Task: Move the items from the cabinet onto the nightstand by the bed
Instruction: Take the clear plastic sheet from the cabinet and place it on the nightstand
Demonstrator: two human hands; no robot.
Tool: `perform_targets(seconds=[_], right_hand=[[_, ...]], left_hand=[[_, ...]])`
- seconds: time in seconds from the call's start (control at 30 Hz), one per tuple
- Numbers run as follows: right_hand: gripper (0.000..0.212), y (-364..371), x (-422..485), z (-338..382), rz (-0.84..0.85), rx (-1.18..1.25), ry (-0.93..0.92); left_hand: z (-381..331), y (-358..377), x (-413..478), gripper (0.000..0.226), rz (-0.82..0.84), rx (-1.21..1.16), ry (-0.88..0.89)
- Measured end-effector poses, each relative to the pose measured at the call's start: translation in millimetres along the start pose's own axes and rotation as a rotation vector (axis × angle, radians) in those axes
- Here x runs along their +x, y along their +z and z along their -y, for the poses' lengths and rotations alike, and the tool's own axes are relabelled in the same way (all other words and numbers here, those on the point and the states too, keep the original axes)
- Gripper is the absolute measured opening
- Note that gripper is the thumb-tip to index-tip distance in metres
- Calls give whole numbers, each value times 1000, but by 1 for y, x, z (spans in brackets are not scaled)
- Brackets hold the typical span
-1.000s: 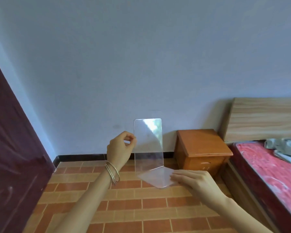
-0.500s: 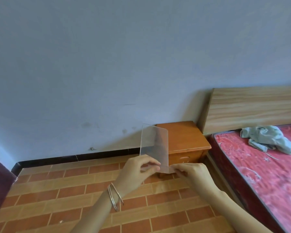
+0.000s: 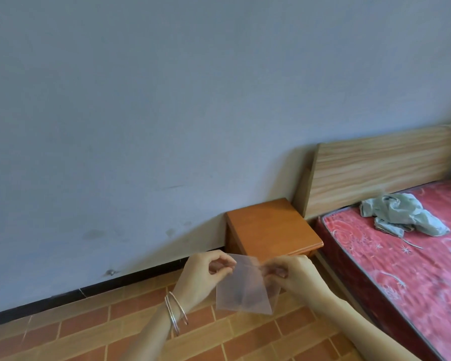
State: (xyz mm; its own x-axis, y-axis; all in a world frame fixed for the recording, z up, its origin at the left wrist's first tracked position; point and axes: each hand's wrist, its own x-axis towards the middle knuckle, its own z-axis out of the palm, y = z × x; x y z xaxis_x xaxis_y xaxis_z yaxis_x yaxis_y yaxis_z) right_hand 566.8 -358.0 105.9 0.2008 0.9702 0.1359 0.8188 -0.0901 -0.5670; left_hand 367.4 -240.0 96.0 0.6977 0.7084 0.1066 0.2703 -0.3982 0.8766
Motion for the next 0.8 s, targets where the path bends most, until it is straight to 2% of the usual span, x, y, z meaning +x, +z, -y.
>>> perform_targets(seconds=[0.27, 0.37, 0.5, 0.57, 0.67, 0.8], right_hand=[[19, 7, 81, -58, -106, -13, 93], [20, 9, 118, -94, -119, 24, 155], [12, 14, 174, -148, -63, -1, 166], [11, 16, 202, -180, -16, -18, 173], [11, 17, 243, -229, 37, -36, 174], [11, 21, 296, -287, 76, -66, 147]], left_hand=[[53, -25, 92, 14, -18, -62, -38], [70, -16, 133, 16, 2, -50, -45], [91, 16, 196, 20, 69, -17, -68], [108, 33, 231, 20, 74, 127, -63], [137, 55, 277, 21, 22, 560, 16], [165, 79, 330, 33, -6, 770, 39]])
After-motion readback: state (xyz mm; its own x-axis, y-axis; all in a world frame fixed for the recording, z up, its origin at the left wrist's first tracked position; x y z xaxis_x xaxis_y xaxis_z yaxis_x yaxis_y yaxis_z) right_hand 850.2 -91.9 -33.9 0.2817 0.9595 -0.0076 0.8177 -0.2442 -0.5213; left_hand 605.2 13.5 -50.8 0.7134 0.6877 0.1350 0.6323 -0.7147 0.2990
